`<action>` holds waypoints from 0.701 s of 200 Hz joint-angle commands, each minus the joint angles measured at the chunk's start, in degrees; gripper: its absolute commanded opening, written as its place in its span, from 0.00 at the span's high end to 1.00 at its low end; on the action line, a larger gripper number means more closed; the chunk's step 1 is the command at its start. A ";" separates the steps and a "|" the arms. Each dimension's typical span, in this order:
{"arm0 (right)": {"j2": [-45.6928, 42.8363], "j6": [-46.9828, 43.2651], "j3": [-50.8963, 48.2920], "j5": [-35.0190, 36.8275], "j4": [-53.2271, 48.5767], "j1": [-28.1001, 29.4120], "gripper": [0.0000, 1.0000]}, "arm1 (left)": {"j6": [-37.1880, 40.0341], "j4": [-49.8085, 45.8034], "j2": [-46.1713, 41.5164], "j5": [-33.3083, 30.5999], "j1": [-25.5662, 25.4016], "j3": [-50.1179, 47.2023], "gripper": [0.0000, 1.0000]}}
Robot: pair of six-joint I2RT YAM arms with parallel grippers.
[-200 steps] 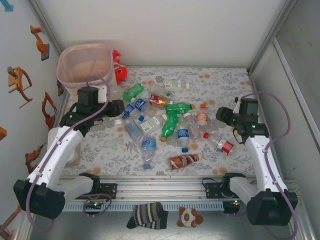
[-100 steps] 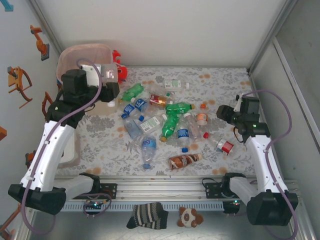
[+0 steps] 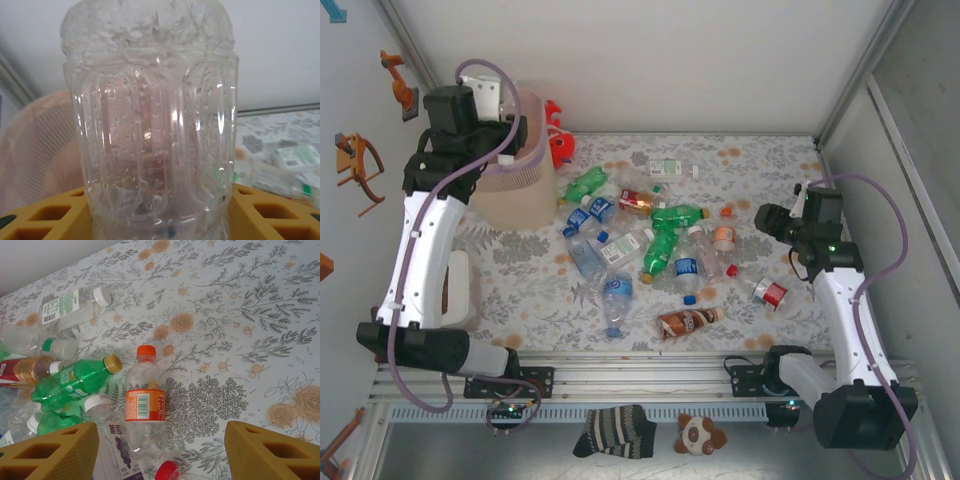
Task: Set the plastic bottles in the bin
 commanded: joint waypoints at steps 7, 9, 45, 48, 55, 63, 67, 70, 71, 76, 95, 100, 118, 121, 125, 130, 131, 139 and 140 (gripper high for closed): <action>0.19 1.02 1.74 0.05 -0.72 0.47 0.34 | 4.87 3.88 3.54 -4.73 1.29 1.10 0.44; 0.23 1.06 1.68 0.05 -0.72 0.47 0.34 | 4.98 4.33 3.80 -4.95 1.34 1.02 0.44; 0.36 1.78 2.00 -0.30 -0.46 0.47 0.34 | 5.40 10.19 7.72 -6.53 1.75 -0.52 0.44; 0.36 1.77 2.07 -0.31 -0.43 0.47 0.34 | 5.37 10.64 7.98 -6.88 1.74 -0.65 0.44; 0.36 1.77 2.09 -0.30 -0.49 0.49 0.34 | 5.52 11.47 8.79 -7.71 1.76 -1.14 0.44; 0.27 1.62 2.18 -0.21 -0.68 0.48 0.33 | 5.91 12.19 9.84 -8.85 1.89 -1.38 0.45; 0.27 1.61 2.26 -0.21 -0.76 0.47 0.34 | 6.25 12.45 10.30 -9.53 1.87 -1.53 0.45; 0.19 1.52 2.27 -0.21 -0.81 0.47 0.34 | 6.45 12.67 10.66 -9.90 1.83 -1.78 0.46; 0.18 1.51 2.23 -0.14 -0.81 0.47 0.34 | 6.52 12.74 10.77 -10.07 1.82 -1.85 0.46; 0.12 1.43 2.19 -0.12 -0.90 0.47 0.33 | 6.84 13.43 11.32 -10.86 1.83 -2.31 0.46; -0.17 1.33 1.63 -0.03 -0.98 0.46 0.34 | 7.95 15.69 12.78 -13.54 1.82 -5.00 0.47; -0.30 1.33 1.45 0.05 -0.91 0.47 0.34 | 8.05 16.18 13.09 -14.30 1.82 -5.72 0.47; -0.60 1.59 0.79 -0.03 -0.68 0.51 0.34 | 7.88 17.99 13.74 -16.27 2.12 -8.70 0.47; -0.58 1.64 0.71 -0.03 -0.63 0.48 0.34 | 7.73 18.34 13.79 -16.25 2.21 -9.28 0.47; -0.61 1.68 0.56 -0.03 -0.55 0.47 0.34 | 7.59 18.77 13.85 -16.17 2.38 -10.08 0.47; -0.61 1.76 0.45 -0.11 -0.42 0.47 0.34 | 7.32 19.13 14.00 -16.00 2.58 -10.92 0.47; -0.61 1.77 0.44 -0.12 -0.44 0.47 0.34 | 7.22 19.22 14.02 -15.97 2.64 -11.08 0.47; -0.53 1.77 0.34 -0.25 -0.30 0.47 0.34 | 6.67 19.53 14.43 -15.55 3.15 -12.04 0.47; -0.52 1.82 0.34 -0.23 -0.34 0.47 0.34 | 6.54 19.46 14.50 -15.49 3.19 -12.12 0.47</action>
